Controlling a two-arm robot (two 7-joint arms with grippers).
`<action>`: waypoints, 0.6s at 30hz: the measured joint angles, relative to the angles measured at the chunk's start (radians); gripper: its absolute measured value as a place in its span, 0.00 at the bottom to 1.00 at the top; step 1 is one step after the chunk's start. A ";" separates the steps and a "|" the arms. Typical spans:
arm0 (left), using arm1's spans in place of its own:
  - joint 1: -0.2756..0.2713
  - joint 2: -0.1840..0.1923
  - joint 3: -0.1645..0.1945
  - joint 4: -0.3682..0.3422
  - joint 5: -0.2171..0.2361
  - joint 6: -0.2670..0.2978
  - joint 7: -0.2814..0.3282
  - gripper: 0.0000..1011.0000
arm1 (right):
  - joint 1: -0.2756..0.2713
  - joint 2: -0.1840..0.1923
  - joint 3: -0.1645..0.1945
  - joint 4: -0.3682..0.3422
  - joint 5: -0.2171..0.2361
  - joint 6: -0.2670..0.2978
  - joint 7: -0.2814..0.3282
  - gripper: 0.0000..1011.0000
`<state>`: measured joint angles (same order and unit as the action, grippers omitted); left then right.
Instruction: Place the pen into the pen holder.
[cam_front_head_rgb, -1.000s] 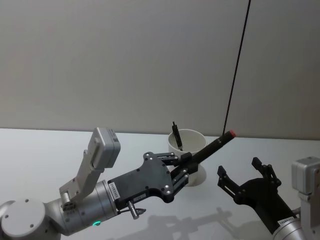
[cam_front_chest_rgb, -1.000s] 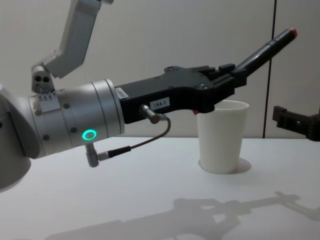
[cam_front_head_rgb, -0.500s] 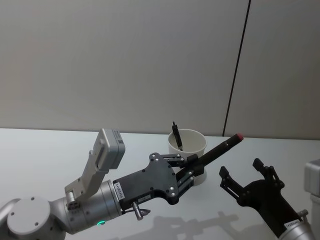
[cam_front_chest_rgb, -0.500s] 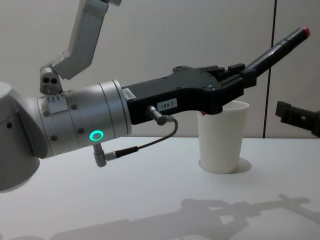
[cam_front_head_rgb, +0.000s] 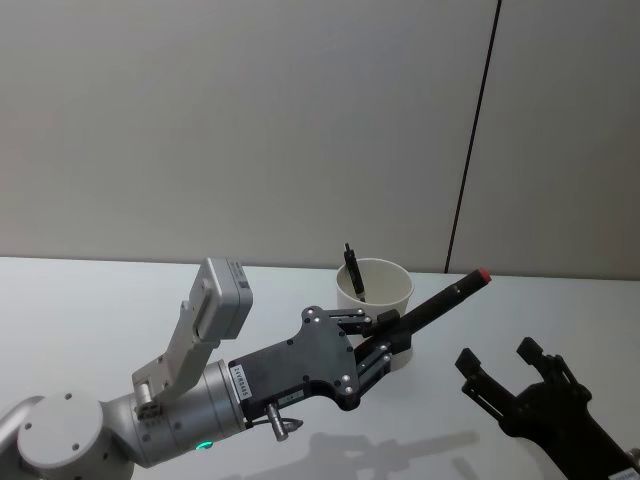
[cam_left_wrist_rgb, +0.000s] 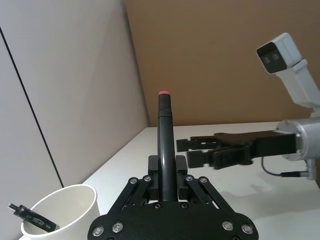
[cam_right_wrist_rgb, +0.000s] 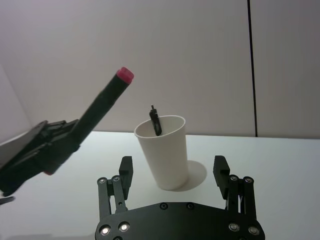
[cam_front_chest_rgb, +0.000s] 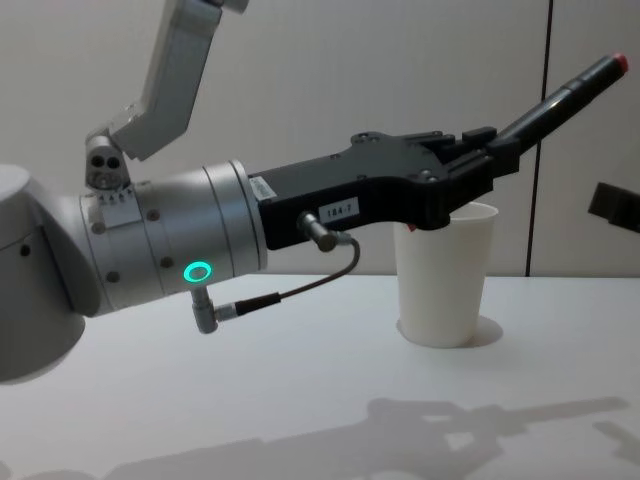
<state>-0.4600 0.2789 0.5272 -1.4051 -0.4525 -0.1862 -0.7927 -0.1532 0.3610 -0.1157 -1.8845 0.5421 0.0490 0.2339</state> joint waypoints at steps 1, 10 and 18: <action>0.000 0.000 0.000 0.001 0.000 0.000 0.000 0.20 | -0.014 0.002 0.008 -0.012 0.025 0.007 0.010 0.99; -0.002 -0.001 0.001 0.003 -0.001 -0.002 -0.003 0.20 | -0.100 0.010 0.054 -0.088 0.160 0.055 0.058 0.99; -0.002 -0.001 0.002 0.003 -0.001 -0.002 -0.004 0.20 | -0.139 0.015 0.076 -0.128 0.254 0.093 0.092 0.99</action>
<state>-0.4623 0.2775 0.5294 -1.4018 -0.4533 -0.1887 -0.7965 -0.2918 0.3764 -0.0401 -2.0125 0.7964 0.1417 0.3259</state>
